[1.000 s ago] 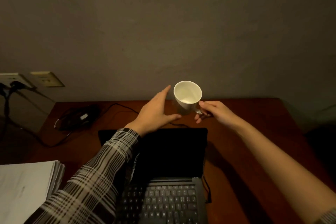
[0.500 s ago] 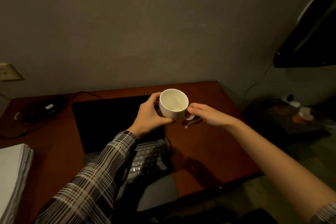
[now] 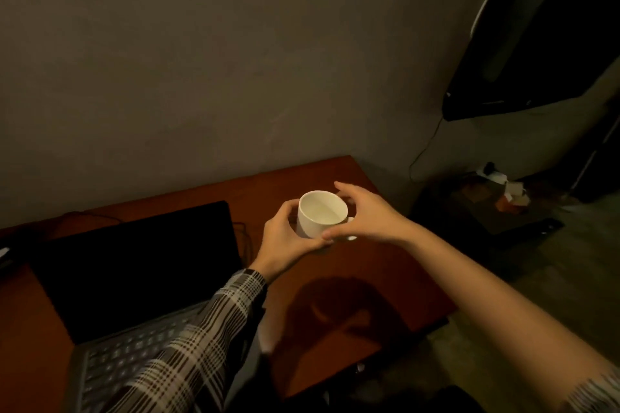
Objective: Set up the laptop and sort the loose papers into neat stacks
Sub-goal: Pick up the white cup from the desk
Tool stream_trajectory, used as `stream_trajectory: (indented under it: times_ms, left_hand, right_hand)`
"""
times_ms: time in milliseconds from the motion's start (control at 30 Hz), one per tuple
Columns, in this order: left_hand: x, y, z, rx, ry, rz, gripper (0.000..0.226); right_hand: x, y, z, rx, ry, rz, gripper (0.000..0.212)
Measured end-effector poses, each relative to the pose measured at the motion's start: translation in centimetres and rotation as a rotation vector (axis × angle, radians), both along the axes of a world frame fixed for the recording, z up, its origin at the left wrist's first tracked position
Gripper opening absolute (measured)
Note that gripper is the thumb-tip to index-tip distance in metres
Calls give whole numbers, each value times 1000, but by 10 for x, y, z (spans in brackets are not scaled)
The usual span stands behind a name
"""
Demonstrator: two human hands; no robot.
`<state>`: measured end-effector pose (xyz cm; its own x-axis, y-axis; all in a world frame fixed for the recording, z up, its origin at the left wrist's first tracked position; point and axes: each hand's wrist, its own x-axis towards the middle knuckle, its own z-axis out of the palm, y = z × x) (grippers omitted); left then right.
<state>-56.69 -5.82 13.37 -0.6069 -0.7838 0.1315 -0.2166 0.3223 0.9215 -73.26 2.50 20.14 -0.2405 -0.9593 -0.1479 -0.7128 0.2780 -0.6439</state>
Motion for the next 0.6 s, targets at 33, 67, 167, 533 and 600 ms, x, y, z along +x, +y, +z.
stream_trajectory:
  times_ms: [33, 67, 167, 533, 600]
  left_hand:
    - [-15, -6, 0, 11, -4, 1, 83]
    - [-29, -12, -1, 19, -7, -6, 84]
    - [-74, -38, -13, 37, -10, -36, 83]
    - [-204, -137, -69, 112, -125, -106, 88]
    - [-222, -151, -74, 76, -158, -72, 87]
  right_hand:
    - [-16, -6, -2, 4, 12, 1, 115]
    - [-30, -13, -6, 3, 23, -5, 114]
    - [-76, -36, -20, -28, -2, -78, 104]
    - [-208, -129, -78, -24, -214, -137, 102]
    - [-223, -140, -89, -32, -248, -162, 103]
